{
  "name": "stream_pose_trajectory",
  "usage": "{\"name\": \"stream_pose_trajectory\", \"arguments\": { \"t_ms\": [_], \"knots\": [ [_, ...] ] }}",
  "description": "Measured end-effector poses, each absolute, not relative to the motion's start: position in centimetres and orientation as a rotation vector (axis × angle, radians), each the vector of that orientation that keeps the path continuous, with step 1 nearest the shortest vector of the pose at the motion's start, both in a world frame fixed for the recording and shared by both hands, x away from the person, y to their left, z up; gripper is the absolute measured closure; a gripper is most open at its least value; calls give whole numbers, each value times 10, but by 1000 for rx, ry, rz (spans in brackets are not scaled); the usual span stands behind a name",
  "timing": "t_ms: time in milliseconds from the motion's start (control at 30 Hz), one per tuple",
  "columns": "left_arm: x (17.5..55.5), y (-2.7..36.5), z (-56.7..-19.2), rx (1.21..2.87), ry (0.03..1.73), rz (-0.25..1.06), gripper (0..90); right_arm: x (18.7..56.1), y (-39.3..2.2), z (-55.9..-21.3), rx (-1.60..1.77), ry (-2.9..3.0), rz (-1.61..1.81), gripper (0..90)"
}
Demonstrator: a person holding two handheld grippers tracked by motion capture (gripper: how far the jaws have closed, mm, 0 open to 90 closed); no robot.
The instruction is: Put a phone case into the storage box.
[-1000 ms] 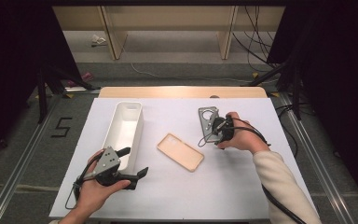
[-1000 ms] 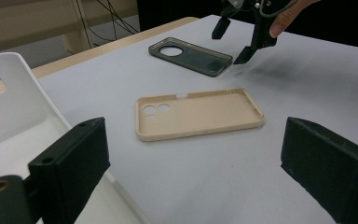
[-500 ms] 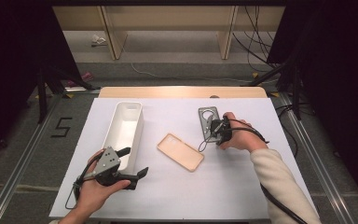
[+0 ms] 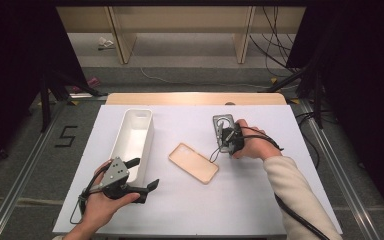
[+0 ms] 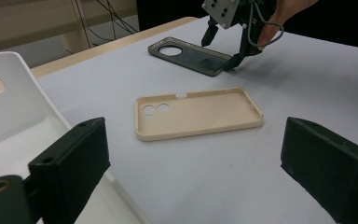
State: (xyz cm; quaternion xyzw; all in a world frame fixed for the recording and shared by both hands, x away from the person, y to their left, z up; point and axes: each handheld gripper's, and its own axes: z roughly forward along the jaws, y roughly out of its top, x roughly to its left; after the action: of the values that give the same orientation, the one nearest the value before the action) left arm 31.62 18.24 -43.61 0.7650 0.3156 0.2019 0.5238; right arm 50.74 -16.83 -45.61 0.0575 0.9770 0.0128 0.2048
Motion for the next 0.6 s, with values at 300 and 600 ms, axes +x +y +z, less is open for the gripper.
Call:
{"name": "stream_pose_trajectory", "arguments": {
  "t_ms": [300,600],
  "knots": [
    [316,182,-436,1830,756,481,74,507,-167,-455,108,2792,34,459],
    [316,182,-436,1829,753,480,75,509,-164,-454,14,2846,4,568]
  ]
}}
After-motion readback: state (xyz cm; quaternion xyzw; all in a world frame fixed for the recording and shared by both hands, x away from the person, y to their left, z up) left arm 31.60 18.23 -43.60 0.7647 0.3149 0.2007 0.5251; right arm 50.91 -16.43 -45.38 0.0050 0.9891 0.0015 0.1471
